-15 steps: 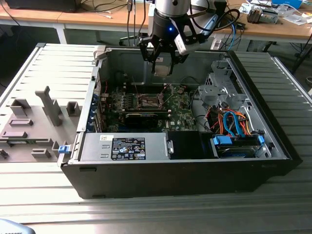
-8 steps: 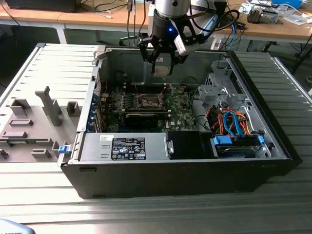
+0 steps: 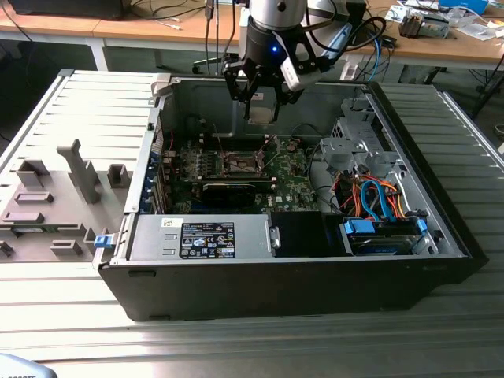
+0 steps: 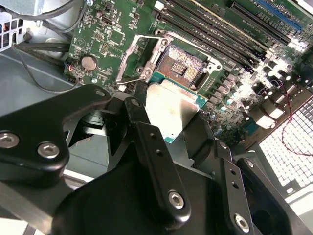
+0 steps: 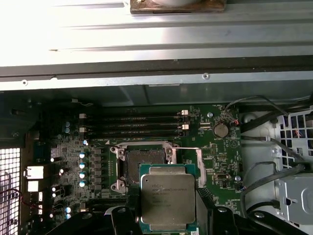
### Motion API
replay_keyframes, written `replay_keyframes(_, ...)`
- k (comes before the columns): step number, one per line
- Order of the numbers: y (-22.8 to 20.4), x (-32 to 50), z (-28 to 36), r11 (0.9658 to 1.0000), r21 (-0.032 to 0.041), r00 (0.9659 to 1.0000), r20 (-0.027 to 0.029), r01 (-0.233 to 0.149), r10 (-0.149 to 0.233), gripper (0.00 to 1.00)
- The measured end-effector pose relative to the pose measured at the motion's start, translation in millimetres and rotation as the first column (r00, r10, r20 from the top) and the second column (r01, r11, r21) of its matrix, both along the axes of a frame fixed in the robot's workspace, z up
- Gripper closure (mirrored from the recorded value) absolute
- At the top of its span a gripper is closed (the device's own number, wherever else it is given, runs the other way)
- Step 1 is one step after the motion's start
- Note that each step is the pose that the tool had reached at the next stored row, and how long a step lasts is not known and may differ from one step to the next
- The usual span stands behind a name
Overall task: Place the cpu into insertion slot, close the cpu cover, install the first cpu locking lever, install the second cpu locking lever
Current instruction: 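Place the cpu into insertion slot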
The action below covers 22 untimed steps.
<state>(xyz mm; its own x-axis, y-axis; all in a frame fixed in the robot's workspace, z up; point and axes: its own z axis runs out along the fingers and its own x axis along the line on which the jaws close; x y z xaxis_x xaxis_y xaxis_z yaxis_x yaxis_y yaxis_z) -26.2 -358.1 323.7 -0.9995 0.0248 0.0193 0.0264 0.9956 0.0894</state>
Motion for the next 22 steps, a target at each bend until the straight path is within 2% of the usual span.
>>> replay_keyframes(15,0.0,-7.1,-6.2,1.0000,-0.0001,1.0000,-0.0001,0.000,0.000,0.46)
replay_keyframes(22,3.3,-10.8,-7.9,1.0000,-0.0008,1.0000,0.0000,-0.002,0.002,0.46)
